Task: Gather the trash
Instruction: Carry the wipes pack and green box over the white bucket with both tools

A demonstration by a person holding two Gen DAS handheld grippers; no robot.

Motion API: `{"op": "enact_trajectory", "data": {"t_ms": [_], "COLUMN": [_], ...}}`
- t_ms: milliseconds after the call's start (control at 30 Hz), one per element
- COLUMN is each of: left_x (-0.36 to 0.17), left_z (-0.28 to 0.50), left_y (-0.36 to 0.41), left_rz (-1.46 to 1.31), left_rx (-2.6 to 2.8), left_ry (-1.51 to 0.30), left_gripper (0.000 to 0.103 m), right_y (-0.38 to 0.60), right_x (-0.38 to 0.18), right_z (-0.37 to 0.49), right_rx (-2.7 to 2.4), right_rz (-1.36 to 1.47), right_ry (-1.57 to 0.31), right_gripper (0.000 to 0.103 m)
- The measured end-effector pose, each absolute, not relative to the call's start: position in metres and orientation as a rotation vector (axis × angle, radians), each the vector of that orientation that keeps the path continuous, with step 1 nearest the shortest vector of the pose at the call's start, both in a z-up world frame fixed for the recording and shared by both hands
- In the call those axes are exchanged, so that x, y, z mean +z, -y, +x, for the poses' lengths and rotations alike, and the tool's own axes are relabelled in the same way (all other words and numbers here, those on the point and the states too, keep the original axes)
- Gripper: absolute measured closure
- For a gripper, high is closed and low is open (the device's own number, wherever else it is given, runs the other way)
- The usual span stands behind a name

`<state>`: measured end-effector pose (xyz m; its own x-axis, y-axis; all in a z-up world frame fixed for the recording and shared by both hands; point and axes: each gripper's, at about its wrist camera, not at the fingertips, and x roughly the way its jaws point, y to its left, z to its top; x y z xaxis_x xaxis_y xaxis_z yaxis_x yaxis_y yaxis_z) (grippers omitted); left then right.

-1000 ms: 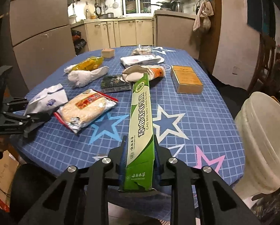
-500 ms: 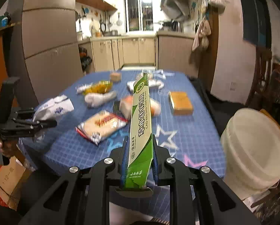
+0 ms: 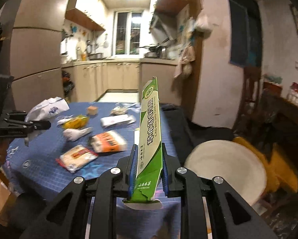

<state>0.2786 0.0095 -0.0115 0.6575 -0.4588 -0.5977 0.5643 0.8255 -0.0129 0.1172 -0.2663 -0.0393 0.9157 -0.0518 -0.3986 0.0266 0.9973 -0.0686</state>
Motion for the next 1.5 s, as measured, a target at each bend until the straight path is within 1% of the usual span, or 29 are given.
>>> {"op": "enact_trajectory", "data": {"t_ms": [233,467,633,767,900,1100,1500], "left_x": [0.024,0.035,0.027,0.008,-0.013,-0.048,-0.069], "left_z": [0.274,0.272,0.279,0.283,0.288,0.295,0.311], "left_y": [0.079,0.177,0.246,0.297,0.323,0.337,0.354], "left_rz": [0.219,0.266,0.279,0.291,0.276,0.303,0.329], "left_rx": [-0.721,-0.855,-0.926,-0.964,-0.987,-0.978,-0.954], "left_ry": [-0.544,-0.516,-0.541,-0.563,-0.598,-0.66,-0.716], "left_gripper": [0.066,0.066,0.066,0.066,0.066,0.066,0.066], "right_y": [0.344,0.412,0.456,0.487,0.497,0.506,0.512], "right_x": [-0.011,-0.006,-0.014,-0.035,-0.059,-0.086,-0.116], "right_z": [0.083,0.064,0.065,0.078,0.093,0.11,0.149], "right_rx": [-0.219,-0.32,-0.361,-0.375,-0.381,-0.384,-0.308], "right_rz": [-0.09,-0.072,-0.032,0.02,0.044,0.07,0.128], "right_ry": [-0.376,-0.398,-0.426,-0.457,-0.489,-0.514,-0.562], "right_gripper": [0.081,0.081,0.081,0.081,0.081,0.081,0.081]}}
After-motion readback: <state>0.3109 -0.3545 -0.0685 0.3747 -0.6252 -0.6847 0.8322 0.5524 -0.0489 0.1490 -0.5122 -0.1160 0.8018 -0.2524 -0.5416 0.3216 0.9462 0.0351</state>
